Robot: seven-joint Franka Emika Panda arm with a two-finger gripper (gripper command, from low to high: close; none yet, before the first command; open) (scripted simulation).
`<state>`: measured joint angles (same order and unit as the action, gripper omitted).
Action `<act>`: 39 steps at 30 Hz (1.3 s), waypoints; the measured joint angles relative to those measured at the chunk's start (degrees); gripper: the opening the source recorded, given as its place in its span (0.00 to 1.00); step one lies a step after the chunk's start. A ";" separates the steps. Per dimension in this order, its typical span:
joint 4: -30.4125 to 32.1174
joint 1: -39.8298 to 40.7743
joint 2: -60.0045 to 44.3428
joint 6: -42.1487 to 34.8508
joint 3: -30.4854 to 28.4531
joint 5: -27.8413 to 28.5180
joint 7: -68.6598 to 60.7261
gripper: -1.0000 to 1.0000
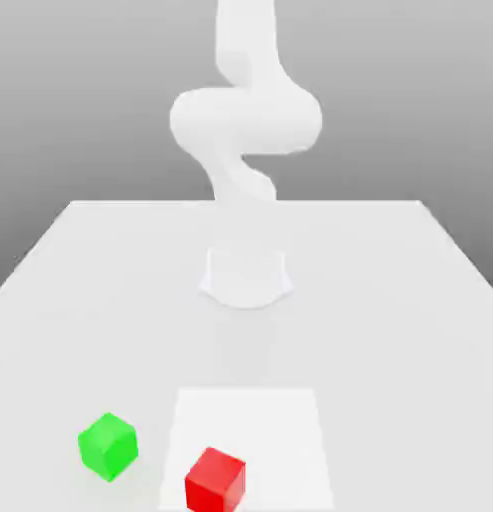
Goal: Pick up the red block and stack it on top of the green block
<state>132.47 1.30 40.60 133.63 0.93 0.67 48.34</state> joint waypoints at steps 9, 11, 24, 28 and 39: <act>2.52 4.37 -19.08 6.74 2.89 2.46 9.15 0.50; 3.07 5.06 -23.25 8.20 3.24 3.00 11.15 0.50; 6.70 7.07 -50.03 17.89 3.27 2.55 21.30 0.50; 6.47 6.79 -58.23 23.08 2.78 2.21 22.56 0.50; 5.94 6.42 -62.08 26.28 2.30 2.71 23.01 0.00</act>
<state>138.41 7.72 -21.48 159.91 3.23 3.37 71.35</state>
